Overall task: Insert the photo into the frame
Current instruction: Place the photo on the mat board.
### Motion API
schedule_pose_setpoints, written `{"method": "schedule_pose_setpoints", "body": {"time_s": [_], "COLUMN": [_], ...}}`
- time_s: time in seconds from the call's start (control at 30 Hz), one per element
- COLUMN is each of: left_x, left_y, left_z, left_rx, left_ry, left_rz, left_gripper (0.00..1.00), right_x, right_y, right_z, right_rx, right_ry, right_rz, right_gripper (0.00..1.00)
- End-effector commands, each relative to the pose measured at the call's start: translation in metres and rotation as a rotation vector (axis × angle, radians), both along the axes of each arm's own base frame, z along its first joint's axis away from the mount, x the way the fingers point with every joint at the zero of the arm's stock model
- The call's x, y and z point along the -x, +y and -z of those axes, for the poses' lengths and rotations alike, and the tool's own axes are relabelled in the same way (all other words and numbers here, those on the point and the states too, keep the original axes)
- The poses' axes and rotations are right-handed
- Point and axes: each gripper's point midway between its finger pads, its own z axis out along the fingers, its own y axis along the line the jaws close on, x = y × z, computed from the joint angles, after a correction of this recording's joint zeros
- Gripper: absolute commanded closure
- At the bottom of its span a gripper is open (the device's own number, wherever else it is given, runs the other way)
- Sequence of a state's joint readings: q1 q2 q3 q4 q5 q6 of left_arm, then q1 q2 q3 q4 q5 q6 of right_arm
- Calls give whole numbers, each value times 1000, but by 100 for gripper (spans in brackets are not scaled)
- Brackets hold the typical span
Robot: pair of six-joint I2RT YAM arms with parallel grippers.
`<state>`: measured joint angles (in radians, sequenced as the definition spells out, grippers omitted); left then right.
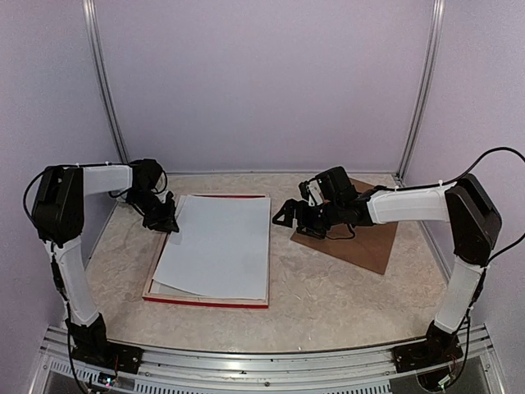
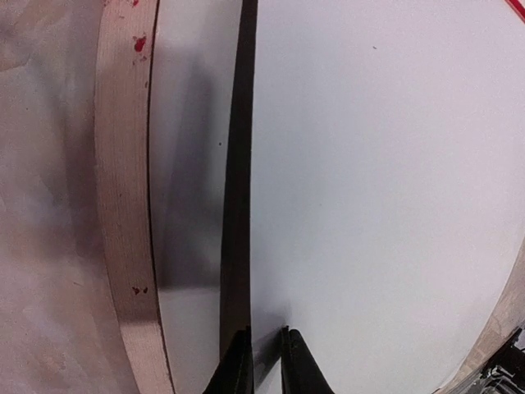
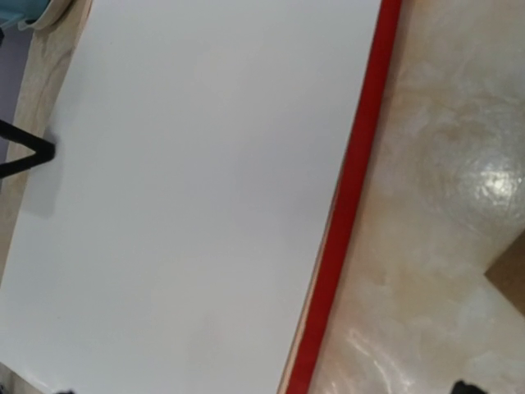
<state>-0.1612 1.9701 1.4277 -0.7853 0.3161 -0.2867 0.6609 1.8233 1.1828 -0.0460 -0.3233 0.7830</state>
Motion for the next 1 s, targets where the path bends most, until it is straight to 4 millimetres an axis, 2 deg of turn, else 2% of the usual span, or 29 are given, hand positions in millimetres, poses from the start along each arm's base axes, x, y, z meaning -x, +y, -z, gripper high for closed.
{"method": "schedule_pose_setpoints", "body": {"time_s": [0.0,0.63,0.97], "left_x": [1,-2,4], "left_y": [10,18,22], "left_z": [-4,-7,-8], "left_rx": [-36,-78,-94], "left_ry": [-17,-37,-44], "left_rz": [-10,-28,-39], "left_gripper": [86,86,86], "right_x": [2,3,2], "right_y": [5,4,4], "right_z": [-3,-4,-5], "right_rx": [-14,-15,-18], "right_ry": [-11,-11,-12], "right_rz": [-19,-12,-8], "right_gripper": [1,1,1]}}
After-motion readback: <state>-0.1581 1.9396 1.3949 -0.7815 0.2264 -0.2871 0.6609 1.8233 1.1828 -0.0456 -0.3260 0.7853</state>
